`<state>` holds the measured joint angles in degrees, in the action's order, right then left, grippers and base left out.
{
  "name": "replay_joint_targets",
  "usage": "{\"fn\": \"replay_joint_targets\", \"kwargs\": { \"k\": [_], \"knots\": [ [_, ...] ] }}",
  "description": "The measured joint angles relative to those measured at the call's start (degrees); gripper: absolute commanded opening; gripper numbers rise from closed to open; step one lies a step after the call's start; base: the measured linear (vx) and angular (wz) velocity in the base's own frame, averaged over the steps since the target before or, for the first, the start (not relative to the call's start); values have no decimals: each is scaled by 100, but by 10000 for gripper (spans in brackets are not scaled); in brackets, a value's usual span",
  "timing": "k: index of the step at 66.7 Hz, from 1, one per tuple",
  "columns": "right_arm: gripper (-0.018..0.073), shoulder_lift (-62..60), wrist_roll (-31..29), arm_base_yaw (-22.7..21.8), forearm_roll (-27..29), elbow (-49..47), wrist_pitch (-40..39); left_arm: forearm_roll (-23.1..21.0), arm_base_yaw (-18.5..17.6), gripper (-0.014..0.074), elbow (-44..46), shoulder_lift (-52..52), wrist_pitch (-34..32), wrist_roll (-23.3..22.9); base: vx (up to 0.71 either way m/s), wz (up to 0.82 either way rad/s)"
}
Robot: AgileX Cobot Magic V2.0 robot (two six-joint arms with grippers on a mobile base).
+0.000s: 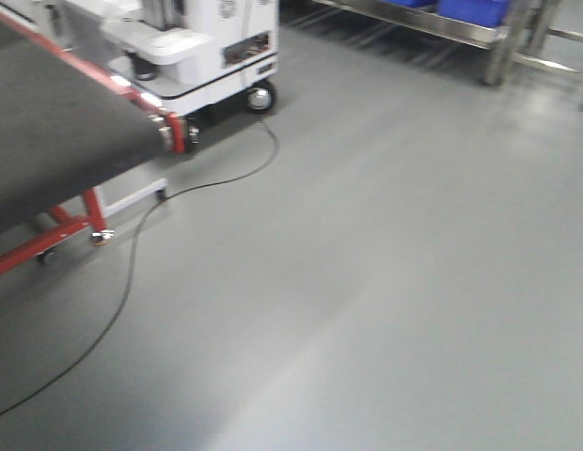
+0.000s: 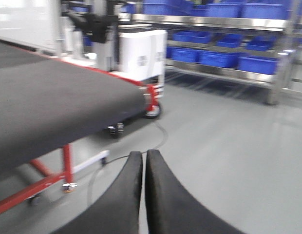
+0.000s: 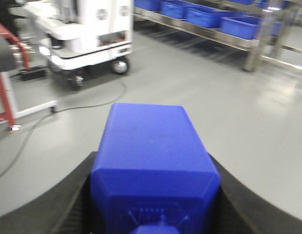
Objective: Pour parts from conveyor to right shelf
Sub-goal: 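Drive the base away from the conveyor holding the block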
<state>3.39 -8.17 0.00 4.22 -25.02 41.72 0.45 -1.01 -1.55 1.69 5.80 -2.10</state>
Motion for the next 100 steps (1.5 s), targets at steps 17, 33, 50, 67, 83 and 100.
{"fn": "replay_joint_targets", "kwargs": {
  "k": [17,33,50,67,83,100],
  "knots": [
    [-5,0,0,0,0,0,0,0,0,-6,0,0,0,0,-28,-65],
    [-5,0,0,0,0,0,0,0,0,-6,0,0,0,0,-23,-72],
    [-5,0,0,0,0,0,0,0,0,-6,0,0,0,0,-18,-83],
    [-5,0,0,0,0,0,0,0,0,-6,0,0,0,0,-15,-81],
    [-5,0,0,0,0,0,0,0,0,-6,0,0,0,0,-8,-46],
    [-5,0,0,0,0,0,0,0,0,-6,0,0,0,0,2,-15]
  ]
}}
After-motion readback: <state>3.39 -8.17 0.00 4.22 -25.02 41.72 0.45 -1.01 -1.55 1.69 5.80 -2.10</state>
